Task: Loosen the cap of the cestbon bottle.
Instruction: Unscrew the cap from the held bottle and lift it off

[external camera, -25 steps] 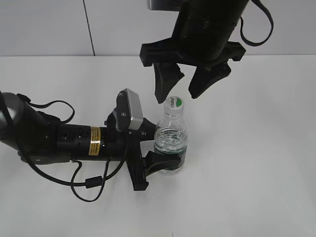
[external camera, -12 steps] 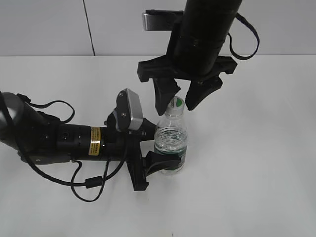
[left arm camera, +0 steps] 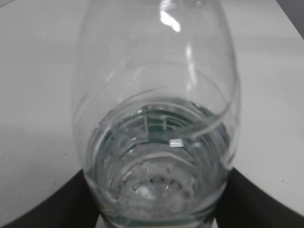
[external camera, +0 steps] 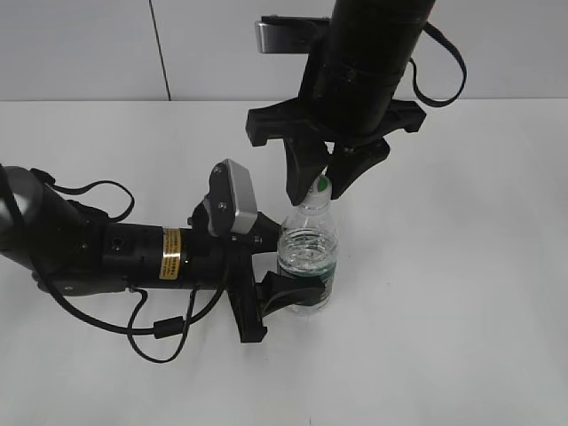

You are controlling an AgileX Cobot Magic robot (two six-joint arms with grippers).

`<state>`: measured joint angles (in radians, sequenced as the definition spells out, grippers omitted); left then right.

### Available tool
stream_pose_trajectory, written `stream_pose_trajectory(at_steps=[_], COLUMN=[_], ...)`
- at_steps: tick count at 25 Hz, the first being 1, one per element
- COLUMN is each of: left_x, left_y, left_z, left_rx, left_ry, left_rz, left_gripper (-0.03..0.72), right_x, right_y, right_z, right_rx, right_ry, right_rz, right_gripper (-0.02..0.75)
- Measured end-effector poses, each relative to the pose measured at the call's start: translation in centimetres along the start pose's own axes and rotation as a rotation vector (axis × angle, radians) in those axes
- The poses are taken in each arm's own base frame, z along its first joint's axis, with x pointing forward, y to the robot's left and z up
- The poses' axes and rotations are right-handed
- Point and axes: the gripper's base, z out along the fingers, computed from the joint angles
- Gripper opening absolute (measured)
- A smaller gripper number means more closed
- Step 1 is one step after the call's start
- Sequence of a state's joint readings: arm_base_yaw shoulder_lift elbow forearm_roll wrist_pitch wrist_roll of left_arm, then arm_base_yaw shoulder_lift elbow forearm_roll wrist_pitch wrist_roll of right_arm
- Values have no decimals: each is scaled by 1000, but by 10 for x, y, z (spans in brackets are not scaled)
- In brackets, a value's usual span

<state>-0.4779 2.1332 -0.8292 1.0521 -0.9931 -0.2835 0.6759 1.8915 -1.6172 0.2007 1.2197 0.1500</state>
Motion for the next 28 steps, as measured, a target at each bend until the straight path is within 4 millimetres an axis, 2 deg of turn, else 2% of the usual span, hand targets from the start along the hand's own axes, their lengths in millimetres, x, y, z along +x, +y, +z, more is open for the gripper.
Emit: stream_pose_trajectory(at_steps=[4, 7, 13, 20, 25, 28], left_x=[0, 0, 0, 0, 0, 0], left_y=[0, 0, 0, 0, 0, 0], left_z=[0, 0, 0, 0, 0, 0], left_rx=[0, 0, 0, 1, 1, 1], left_ry=[0, 0, 0, 0, 0, 0], left_rz=[0, 0, 0, 1, 1, 1], left_gripper=[412, 412, 412, 412, 412, 412], right_x=[0, 0, 0, 0, 0, 0], right_y=[0, 0, 0, 0, 0, 0], right_z=[0, 0, -1, -2, -3, -3], right_rx=[0, 0, 1, 4, 6, 7], right_ry=[0, 0, -2, -6, -8, -8], right_rz=[-41, -177, -724, -1237, -1457, -1509], right_gripper=[303, 303, 303, 302, 302, 302])
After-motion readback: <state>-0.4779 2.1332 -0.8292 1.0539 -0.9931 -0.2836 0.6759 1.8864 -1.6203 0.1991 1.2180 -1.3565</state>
